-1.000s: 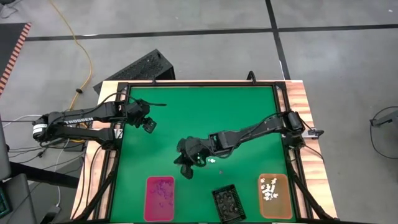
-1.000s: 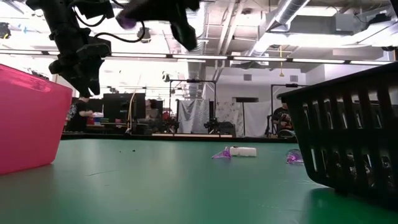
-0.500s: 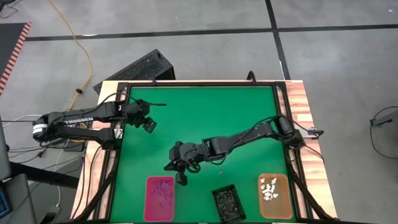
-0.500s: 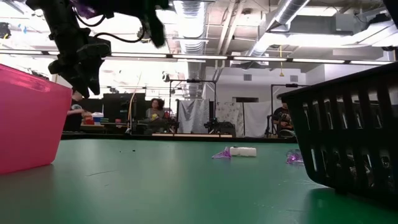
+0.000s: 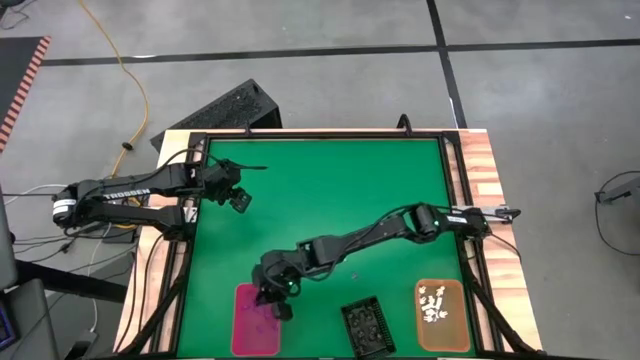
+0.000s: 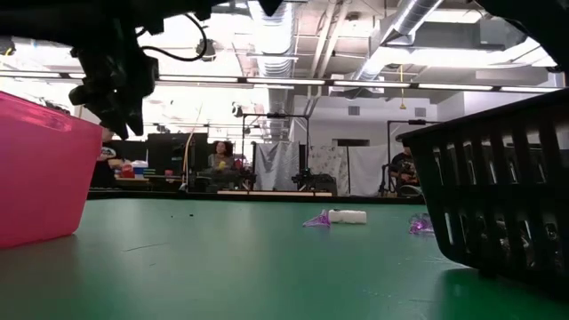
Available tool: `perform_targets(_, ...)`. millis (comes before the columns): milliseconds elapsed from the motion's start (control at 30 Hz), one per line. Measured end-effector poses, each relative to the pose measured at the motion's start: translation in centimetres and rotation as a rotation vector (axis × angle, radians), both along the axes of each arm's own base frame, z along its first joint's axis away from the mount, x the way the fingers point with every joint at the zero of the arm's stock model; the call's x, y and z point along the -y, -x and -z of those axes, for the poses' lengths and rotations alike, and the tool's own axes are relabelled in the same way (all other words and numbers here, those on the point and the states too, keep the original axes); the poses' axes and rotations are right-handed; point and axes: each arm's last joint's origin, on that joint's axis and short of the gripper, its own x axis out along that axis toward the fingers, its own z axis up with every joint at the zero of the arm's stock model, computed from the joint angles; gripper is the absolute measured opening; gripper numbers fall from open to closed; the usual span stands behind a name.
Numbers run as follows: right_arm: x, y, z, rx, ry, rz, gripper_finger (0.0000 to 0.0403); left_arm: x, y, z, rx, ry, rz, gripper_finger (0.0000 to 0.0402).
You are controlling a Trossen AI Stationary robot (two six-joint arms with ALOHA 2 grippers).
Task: Sort Halloween decoration
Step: Put the violet witch hat toy into the red organizing bin
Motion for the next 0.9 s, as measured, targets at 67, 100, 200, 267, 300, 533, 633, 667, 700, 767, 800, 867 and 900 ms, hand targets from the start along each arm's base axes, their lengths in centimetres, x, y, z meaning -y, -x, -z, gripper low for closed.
perform_targets(67,0.4,0.0,0.1,-0.014,0.025,-0.003,0.0106,0.0,0.0,0.0,-0.001,0.001,0.000,0.0219)
perform_targets(100,0.6,0.0,0.2,-0.022,0.036,-0.002,0.0120,0.0,0.0,0.0,0.000,0.001,0.000,0.0219)
perform_targets(200,1.2,0.7,-0.2,-0.106,0.062,0.054,0.0151,0.0,0.0,0.0,-0.002,0.001,0.000,0.0219)
perform_targets(267,1.8,1.9,-1.3,-0.203,0.072,0.090,0.0161,0.0,0.0,0.0,-0.001,0.001,0.000,0.0219)
perform_targets(300,2.0,2.7,-2.0,-0.255,0.097,0.105,0.0163,0.0,0.0,0.0,-0.001,0.003,0.001,0.0219)
perform_targets(533,2.6,9.0,-2.8,-0.647,0.357,0.109,0.0155,0.1,0.0,0.0,0.001,0.023,0.032,0.0219)
perform_targets(633,2.3,11.2,-1.8,-0.730,0.331,0.165,0.0154,0.2,-0.1,0.0,0.001,0.038,0.061,0.0219)
perform_targets(667,2.4,11.8,-1.3,-0.761,0.290,0.224,0.0154,0.2,-0.1,0.0,0.001,0.038,0.063,0.0219)
perform_targets(700,2.5,12.3,-0.9,-0.789,0.242,0.289,0.0154,0.2,-0.1,0.0,0.002,0.037,0.063,0.0219)
perform_targets(767,2.8,12.9,0.1,-0.825,0.152,0.418,0.0154,0.1,-0.1,0.0,-0.003,0.031,0.063,0.0219)
perform_targets(800,2.9,12.9,0.6,-0.827,0.112,0.477,0.0154,0.1,-0.1,0.0,-0.004,0.026,0.065,0.0219)
perform_targets(867,3.1,12.8,1.3,-0.824,0.058,0.587,0.0154,0.1,-0.1,0.0,-0.010,0.016,0.069,0.0219)
perform_targets(900,3.3,12.7,1.4,-0.826,0.041,0.634,0.0154,0.1,-0.1,0.0,-0.010,0.014,0.070,0.0219)
